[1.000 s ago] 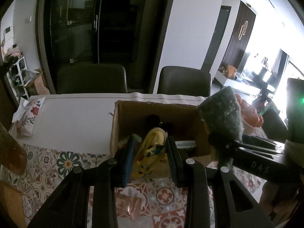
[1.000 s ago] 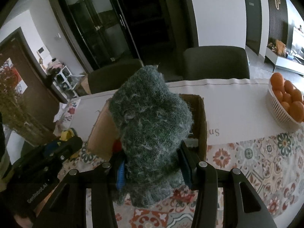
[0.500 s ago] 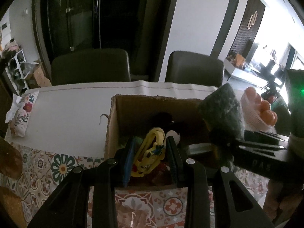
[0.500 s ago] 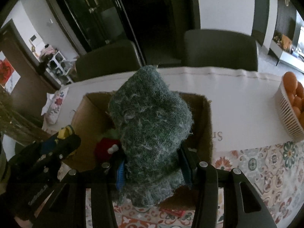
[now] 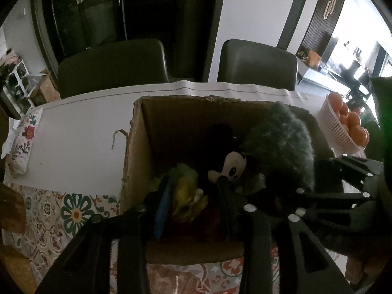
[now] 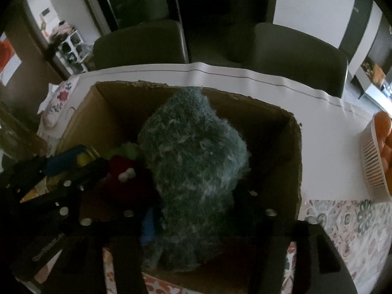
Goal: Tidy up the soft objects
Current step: 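Lower the sweet and pad into the box and open both tools, then withdraw both tools from the box toward the last items on the runner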
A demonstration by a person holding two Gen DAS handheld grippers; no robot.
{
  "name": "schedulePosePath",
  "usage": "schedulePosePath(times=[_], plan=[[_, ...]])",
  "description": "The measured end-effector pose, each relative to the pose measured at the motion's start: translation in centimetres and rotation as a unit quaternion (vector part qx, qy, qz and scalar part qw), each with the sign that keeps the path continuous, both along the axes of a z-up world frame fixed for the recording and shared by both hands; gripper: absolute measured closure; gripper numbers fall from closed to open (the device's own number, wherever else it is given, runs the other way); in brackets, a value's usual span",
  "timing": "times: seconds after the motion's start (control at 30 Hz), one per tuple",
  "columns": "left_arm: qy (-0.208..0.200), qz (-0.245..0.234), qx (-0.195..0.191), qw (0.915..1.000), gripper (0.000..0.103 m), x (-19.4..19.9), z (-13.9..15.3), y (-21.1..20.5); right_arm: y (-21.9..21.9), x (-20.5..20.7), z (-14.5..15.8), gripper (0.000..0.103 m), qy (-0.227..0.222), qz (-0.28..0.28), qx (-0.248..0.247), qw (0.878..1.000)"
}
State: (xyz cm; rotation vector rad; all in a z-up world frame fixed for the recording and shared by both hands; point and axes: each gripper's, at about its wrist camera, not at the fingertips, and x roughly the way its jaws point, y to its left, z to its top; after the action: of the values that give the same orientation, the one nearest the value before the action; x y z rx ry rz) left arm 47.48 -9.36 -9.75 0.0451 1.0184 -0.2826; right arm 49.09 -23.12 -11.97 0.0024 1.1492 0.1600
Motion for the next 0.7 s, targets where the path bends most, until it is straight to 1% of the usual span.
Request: schedulePosePath(times=[0.03, 0.07, 0.13, 0.2, 0.33, 0.5, 0.6, 0.7], plan=[[-0.006, 0.005, 0.009, 0.9999, 0.053, -0.2, 0.3, 0.1, 0.0, -0.1, 0.1, 0.033, -0.001, -0.001, -0.007, 1.0], [-0.012, 0.005, 0.014, 0.9998, 0.051, -0.3, 0.6, 0.1, 0.0, -0.3, 0.2, 0.031, -0.003, -0.002, -0.01, 1.0], [-0.021, 0.006, 0.019, 0.9996, 0.042, -0.5, 1.1, 0.4, -0.2, -0.6, 0.7, 0.03, -0.011, -0.005, -0.01, 1.0], [-0.031, 0.007, 0.023, 0.9992, 0.039, -0.9, 1.8, 0.6, -0.2, -1.2, 1.5, 0.029, -0.023, -0.006, -0.016, 1.0], [-0.04, 0.008, 0.026, 0.9988, 0.038, -1.8, 3.0, 1.1, -0.7, -2.6, 3.4, 0.028, -0.054, -0.032, -0.019, 0.998], [-0.047, 0.013, 0.02, 0.9986, 0.036, -3.0, 4.4, 1.5, -1.5, -3.9, 5.1, 0.028, -0.077, -0.069, -0.006, 0.995], [-0.054, 0.015, 0.023, 0.9982, 0.035, -4.0, 5.1, 1.7, -1.7, -5.0, 5.9, 0.028, -0.089, -0.084, -0.002, 0.992], [-0.066, 0.014, 0.028, 0.9973, 0.031, -5.3, 5.9, 1.9, -1.6, -6.4, 6.5, 0.028, -0.104, -0.095, 0.007, 0.99]])
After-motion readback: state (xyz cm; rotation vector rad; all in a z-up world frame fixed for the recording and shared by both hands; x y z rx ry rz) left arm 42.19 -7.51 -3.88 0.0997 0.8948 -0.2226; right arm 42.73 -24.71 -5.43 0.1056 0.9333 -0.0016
